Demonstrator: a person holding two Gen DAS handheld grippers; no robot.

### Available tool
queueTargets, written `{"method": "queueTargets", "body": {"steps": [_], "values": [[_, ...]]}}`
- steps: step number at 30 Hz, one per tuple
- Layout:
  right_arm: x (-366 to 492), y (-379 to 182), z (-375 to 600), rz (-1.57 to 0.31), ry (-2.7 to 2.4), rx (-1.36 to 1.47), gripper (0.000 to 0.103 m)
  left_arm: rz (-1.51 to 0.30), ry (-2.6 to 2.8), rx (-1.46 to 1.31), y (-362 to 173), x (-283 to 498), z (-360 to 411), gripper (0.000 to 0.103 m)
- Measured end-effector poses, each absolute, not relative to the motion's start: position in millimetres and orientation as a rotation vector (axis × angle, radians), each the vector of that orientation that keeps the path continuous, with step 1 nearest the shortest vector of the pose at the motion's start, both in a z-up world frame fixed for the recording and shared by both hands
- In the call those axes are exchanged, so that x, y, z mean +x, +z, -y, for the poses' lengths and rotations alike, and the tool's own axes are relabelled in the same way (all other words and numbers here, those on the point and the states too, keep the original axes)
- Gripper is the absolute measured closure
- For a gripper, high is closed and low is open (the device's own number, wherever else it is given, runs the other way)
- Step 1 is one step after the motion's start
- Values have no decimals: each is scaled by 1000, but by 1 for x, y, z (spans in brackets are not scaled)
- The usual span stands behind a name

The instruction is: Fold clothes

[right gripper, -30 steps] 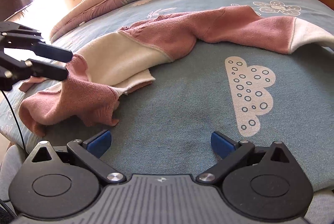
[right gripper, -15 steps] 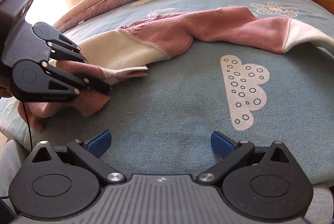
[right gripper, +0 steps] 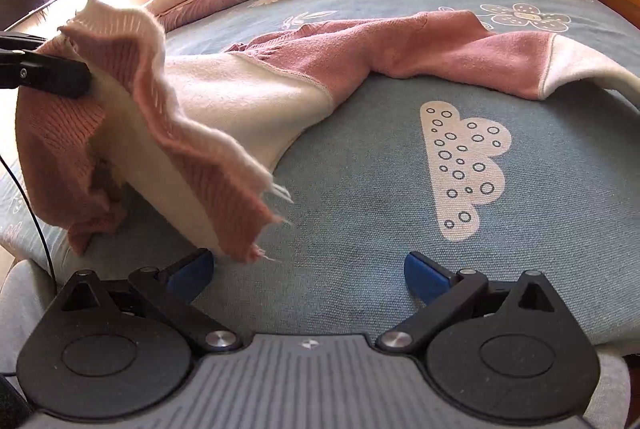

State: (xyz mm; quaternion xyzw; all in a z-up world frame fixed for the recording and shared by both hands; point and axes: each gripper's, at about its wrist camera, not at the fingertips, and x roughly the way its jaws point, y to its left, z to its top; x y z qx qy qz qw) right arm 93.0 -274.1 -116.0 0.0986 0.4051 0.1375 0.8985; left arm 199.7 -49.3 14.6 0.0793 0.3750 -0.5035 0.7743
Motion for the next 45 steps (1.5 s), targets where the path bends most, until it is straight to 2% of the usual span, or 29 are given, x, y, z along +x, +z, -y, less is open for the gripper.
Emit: {"method": "queueTargets", "body": {"steps": [1,2,3,4,8,14,18,23,26,31,35,39,45], "values": [[90,-115,276,-844,290,192,0,-790,-1117,158,19,196,46,68],[87,-114,278,-850,292,180,0,-767,-1139,149,23,193,44,54],[84,-113,281,-856,291,170,0,-744,-1147,154,28,190,42,46],[81,-111,283,-861,292,166,0,-724,-1138,166,32,188,40,45],[73,-103,295,-850,308,184,0,-707,-1047,173,33,193,33,43],[69,-83,308,-782,347,205,0,-813,-836,63,6,223,17,35],[84,-76,319,-738,358,291,0,-873,-695,8,-18,240,7,34],[136,-87,346,-724,355,547,0,-891,-613,-29,-34,246,0,33],[177,-105,364,-729,335,718,0,-879,-598,-50,-41,244,-1,29],[238,-138,381,-749,242,917,0,-852,-560,-78,-50,244,2,28],[269,-139,374,-713,200,871,0,-834,-523,-162,-56,248,-1,28],[288,-142,378,-597,167,826,0,-826,-507,-194,-61,251,-1,28],[282,-150,387,-506,145,851,0,-821,-513,-186,-65,248,-4,28]]}}
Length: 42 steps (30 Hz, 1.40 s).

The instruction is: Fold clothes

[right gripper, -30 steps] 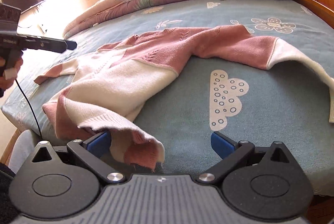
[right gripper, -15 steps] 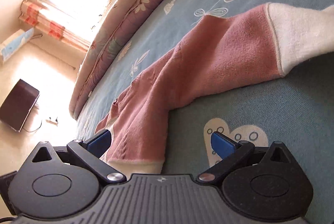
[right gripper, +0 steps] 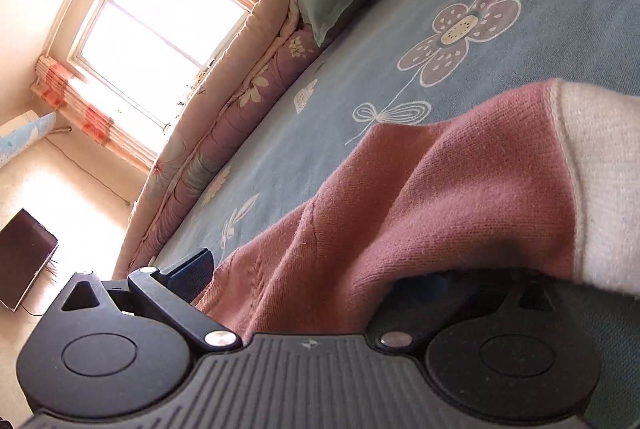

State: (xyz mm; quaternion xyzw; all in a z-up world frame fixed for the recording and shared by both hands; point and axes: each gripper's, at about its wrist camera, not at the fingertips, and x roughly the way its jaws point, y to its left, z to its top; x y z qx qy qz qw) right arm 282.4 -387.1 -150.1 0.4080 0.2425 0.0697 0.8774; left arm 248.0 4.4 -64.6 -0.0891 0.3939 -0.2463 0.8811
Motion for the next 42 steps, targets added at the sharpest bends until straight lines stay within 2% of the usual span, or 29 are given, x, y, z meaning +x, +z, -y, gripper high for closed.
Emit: {"method": "queueTargets", "body": {"steps": [12,22,27,33,42], "values": [[306,-132,420,-530,22,744,0,-833,-480,-156,-68,251,-11,27],[336,-99,489,-484,-103,618,11,-826,-466,-91,-70,267,-6,27],[349,-104,481,-555,-89,596,9,-835,-429,-75,-72,270,-12,27],[296,-116,433,-715,33,553,0,-840,-372,-77,-62,259,-39,27],[220,-110,365,-824,139,415,0,-832,-334,-173,-58,236,-61,27]]}}
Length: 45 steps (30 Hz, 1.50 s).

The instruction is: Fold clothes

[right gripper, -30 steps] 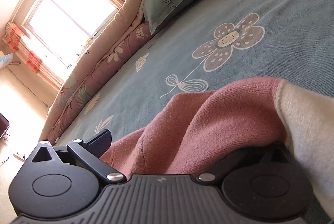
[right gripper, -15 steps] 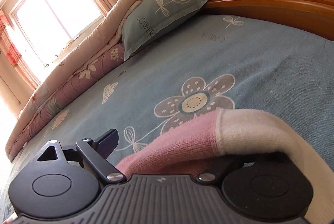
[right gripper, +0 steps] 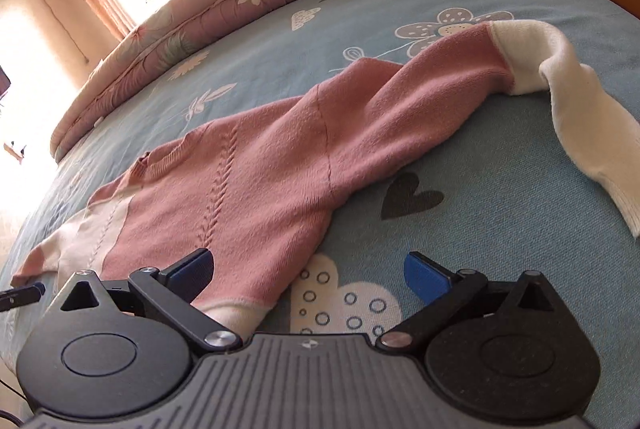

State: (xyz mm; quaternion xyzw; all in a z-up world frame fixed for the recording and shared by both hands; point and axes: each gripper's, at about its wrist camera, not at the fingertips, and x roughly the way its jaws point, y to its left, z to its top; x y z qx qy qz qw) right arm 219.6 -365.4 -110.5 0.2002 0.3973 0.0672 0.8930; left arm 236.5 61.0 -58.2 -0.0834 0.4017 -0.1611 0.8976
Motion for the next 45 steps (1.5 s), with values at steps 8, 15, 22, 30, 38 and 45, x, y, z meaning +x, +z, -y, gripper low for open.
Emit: {"method": "queueTargets", "body": {"steps": [8,15,22,30,38,45], "values": [[211,-122,360,-810,90,460,0,-838,-342,-228,-60,219,-61,27],[200,-124,380,-791,120,604,0,-858,-354,-248,-59,209,-55,27],[146,-104,353,-790,97,404,0,-865,-469,-120,-44,208,-5,27],[113,-122,331,-837,37,161,0,-897,-689,243,-41,208,120,26],[107,-133,312,-807,-42,21,0,-898,-674,581,-74,213,193,26],[108,-131,320,-786,-68,94,0,-896,-479,423,-69,242,140,24]]}}
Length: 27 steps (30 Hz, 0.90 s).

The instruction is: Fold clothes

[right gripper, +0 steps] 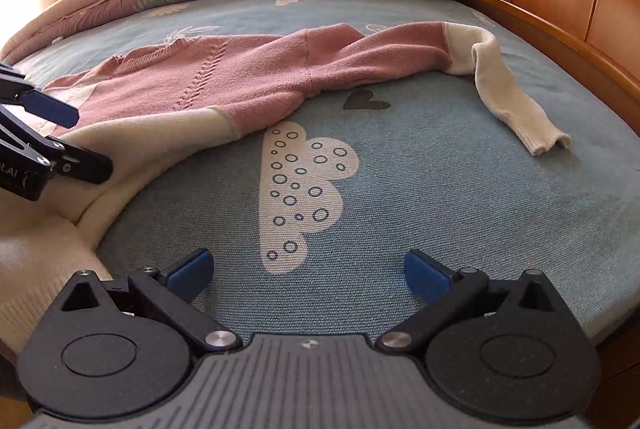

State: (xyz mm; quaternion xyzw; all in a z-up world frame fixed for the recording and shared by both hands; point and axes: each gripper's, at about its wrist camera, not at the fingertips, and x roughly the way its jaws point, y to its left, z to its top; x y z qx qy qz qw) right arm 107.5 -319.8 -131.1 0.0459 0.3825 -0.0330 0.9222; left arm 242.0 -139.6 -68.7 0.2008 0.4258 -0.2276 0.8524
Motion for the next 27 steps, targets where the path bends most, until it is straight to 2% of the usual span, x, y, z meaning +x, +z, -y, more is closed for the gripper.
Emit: {"method": "queueTargets", "body": {"steps": [10,18,27], "values": [[113,-124,312,-843,-41,101,0,-985,-434,212,-94,265,84,23],[107,-110,309,-816,347,471,0,-973,-471,188,-94,268,67,21],[101,-105,259,-836,708,602,0,-968,-456,195,-82,250,55,21]]}}
